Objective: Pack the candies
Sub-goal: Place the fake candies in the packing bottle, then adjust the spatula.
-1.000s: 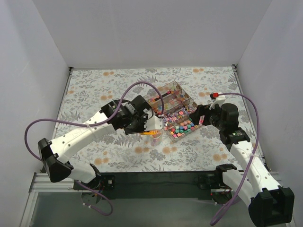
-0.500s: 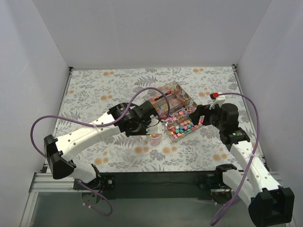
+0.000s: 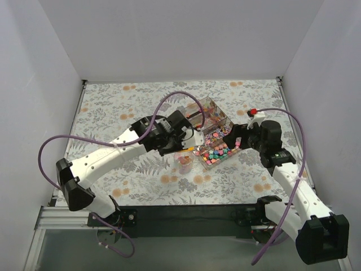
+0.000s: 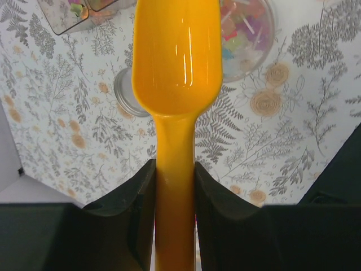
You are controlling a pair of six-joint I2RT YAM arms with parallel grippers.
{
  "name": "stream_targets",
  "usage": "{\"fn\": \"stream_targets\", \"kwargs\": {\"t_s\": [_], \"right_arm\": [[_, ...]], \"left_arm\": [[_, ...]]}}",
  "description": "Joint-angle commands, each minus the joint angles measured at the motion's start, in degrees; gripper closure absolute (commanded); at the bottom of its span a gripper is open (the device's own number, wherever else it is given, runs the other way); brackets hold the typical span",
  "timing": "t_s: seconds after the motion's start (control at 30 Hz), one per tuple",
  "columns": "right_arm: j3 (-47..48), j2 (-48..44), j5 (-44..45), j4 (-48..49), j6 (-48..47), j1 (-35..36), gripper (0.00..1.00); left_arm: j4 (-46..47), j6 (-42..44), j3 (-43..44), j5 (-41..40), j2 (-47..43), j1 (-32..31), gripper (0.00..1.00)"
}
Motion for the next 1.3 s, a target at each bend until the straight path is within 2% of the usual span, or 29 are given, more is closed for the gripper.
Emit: {"fn": "stream_targets", "kwargs": {"t_s": [0.0, 0.1, 0.23, 0.4, 0.53, 0.67, 0.8, 0.9, 1.1, 1.27], "right_arm": [[5.2, 2.1, -3.3, 0.7, 0.8, 0.4, 0.02], [7.4, 4.7, -3.6, 0.2, 0.9, 0.4, 0.02], [13.9, 9.7, -2.6, -1.9, 0.9, 0.3, 0.04], [19.6, 18.4, -4.7, -2.4, 0.6, 0.3, 0.09], [23.7, 23.5, -3.2, -3.4, -1.2, 0.3, 0.12], [26.5, 28.3, -0.3, -4.1, -3.8, 0.3, 0.16], [29.5, 32.2, -5.8, -4.2, -5.0, 0.3, 0.23], [30.3, 34.1, -6.6, -4.2, -5.2, 0.3, 0.27], [33.0, 37.9, 1.8, -5.4, -9.5, -0.2, 0.28], [36.4, 43.7, 3.7, -5.7, -15.1, -0.3, 0.30]], "left_arm": [[7.5, -3.1, 1.5, 5.4, 1.9, 6.1, 1.00], [8.8, -3.8, 4.4, 7.8, 7.2, 9.5, 1.00], [8.4, -3.1, 10.3, 8.4, 14.0, 10.7, 1.00], [4.3, -5.0, 22.2, 6.7, 25.2, 12.6, 1.00], [1.8, -5.2, 28.4, 5.5, 29.9, 12.6, 1.00], [1.6, -5.2, 29.1, 3.6, 31.3, 12.6, 1.00], [2.3, -6.0, 28.2, 2.9, 30.3, 13.0, 1.00], [5.3, -3.5, 23.6, 4.0, 26.9, 13.5, 1.00], [2.7, -0.1, 24.6, 3.3, 27.4, 13.7, 1.00], [0.6, 1.6, 27.1, 1.8, 29.8, 13.8, 1.00]]}}
